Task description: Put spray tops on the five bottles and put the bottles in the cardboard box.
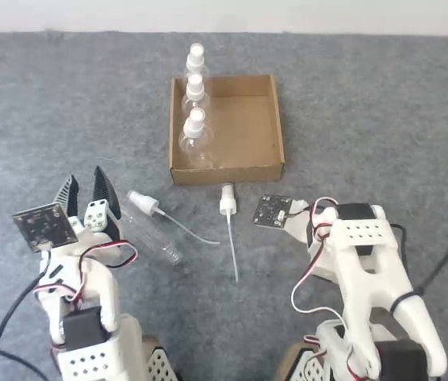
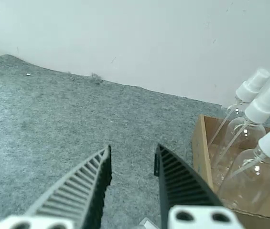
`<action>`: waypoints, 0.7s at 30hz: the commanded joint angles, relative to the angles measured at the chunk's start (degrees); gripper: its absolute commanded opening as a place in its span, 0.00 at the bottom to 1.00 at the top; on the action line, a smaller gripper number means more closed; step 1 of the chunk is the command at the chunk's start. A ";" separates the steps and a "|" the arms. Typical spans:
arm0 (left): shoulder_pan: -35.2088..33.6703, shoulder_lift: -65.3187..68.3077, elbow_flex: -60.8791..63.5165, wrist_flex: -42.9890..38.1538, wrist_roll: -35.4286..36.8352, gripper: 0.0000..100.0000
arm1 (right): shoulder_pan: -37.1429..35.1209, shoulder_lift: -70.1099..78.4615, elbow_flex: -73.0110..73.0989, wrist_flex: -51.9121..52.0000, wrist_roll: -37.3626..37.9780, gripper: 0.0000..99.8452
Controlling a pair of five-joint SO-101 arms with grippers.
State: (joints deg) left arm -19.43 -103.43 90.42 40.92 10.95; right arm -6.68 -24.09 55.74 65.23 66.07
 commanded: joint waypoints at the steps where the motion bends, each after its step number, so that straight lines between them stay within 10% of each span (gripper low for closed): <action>1: -0.26 -0.88 -0.75 -1.67 -0.53 0.14 | 1.98 -1.10 -6.42 1.80 0.70 0.26; 9: -0.26 -0.88 -0.75 -1.76 -0.53 0.14 | 2.59 -4.00 -10.81 10.42 0.97 0.43; 21: -0.26 -0.88 -0.66 -1.76 -0.53 0.14 | 11.56 -3.82 -9.23 14.90 16.00 0.44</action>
State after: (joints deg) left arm -19.43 -103.43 90.42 40.92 10.95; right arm 0.70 -24.09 48.35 79.03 77.41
